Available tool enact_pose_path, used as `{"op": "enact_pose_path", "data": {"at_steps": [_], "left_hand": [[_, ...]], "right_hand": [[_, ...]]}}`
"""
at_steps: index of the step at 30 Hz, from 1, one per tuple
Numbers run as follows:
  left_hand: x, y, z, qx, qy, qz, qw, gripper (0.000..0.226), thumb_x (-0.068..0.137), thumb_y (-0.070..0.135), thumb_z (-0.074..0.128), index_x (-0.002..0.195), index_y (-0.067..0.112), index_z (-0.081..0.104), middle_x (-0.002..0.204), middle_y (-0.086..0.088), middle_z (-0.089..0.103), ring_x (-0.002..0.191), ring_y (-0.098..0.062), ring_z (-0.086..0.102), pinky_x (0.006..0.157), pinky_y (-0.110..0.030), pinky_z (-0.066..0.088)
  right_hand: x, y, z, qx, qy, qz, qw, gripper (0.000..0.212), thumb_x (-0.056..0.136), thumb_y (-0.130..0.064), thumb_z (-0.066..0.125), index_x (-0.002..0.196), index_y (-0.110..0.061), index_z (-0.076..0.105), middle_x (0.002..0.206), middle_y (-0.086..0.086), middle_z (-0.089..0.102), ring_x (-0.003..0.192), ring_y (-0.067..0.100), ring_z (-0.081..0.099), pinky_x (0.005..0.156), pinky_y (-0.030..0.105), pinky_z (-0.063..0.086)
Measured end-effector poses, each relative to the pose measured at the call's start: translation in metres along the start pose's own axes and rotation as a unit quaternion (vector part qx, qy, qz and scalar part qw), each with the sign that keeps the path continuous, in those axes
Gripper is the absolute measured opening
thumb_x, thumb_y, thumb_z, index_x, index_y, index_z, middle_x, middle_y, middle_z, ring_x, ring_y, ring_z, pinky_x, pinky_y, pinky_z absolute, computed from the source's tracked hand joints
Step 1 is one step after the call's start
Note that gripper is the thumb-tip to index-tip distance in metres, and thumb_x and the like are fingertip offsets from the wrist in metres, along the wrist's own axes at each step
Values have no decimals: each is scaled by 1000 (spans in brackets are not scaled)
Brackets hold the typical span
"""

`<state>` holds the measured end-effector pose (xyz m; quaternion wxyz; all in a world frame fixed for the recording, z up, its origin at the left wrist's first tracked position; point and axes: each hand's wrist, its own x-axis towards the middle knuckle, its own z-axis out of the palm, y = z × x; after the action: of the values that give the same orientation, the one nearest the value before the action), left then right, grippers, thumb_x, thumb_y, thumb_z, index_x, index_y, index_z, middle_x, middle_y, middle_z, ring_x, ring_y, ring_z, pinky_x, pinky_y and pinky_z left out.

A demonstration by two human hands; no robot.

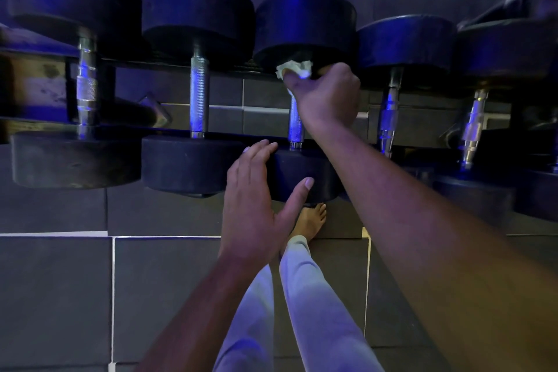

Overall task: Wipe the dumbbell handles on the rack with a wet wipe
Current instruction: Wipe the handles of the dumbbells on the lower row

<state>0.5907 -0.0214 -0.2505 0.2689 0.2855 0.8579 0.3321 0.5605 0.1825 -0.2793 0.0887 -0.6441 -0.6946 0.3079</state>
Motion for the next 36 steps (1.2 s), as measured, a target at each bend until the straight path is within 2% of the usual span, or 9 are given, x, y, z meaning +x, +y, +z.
{"op": "enact_pose_path", "data": {"at_steps": [9,12,15,18,21,25,29,32,36], "left_hand": [[-1,0,1,5,6,1,1000,73,99,54,75,156,16,50,162,4,49,154,-22,41,127,-43,34],[-1,0,3,7,12,2,1000,73,99,54,74,156,14,50,161,3,49,153,-23,42,127,-42,33],[-1,0,3,13,16,9,1000,73,99,53,75,155,13,51,161,2,49,153,-23,43,127,-44,33],[-1,-1,3,17,15,11,1000,73,100,53,74,156,13,50,161,2,49,153,-22,42,127,-42,32],[-1,-1,3,20,15,10,1000,73,100,53,74,156,13,50,161,1,49,153,-22,42,128,-42,32],[-1,0,3,22,16,11,1000,73,100,52,74,156,13,50,162,0,49,153,-24,42,128,-42,32],[-1,-1,4,25,14,13,999,73,100,52,74,156,13,49,162,0,49,154,-25,41,128,-43,31],[-1,-2,4,28,19,18,999,72,100,52,74,156,12,50,161,-1,50,153,-25,42,127,-43,31],[-1,-2,5,30,21,18,999,73,101,53,73,156,12,50,161,-1,50,154,-25,42,127,-45,32]], "right_hand": [[20,25,-12,223,-112,90,964,30,74,-38,94,68,-19,72,72,-3,76,69,12,68,71,37,65],[22,25,-23,323,-174,170,914,15,90,-6,79,82,-15,69,82,3,75,73,18,72,73,36,67],[23,21,-20,306,-177,194,915,24,95,3,65,83,-17,62,81,4,70,63,16,70,63,34,66],[27,19,-13,291,-153,229,916,19,95,5,60,90,-14,61,90,9,72,62,20,73,60,39,66],[29,20,-9,301,-136,246,911,13,94,1,58,98,-11,62,114,18,72,88,36,76,73,53,66],[29,16,-15,272,-201,179,924,14,96,-10,67,88,-17,57,93,6,71,87,22,73,81,45,66],[26,19,-24,350,-302,186,867,6,99,-19,59,103,-15,59,77,1,62,74,15,60,74,35,56],[29,20,-24,402,-307,207,837,14,103,-14,52,110,-10,63,91,9,67,80,20,64,81,41,59],[29,17,-11,323,-237,183,898,14,101,-12,63,114,-8,68,99,9,72,90,22,68,82,40,63]]}}
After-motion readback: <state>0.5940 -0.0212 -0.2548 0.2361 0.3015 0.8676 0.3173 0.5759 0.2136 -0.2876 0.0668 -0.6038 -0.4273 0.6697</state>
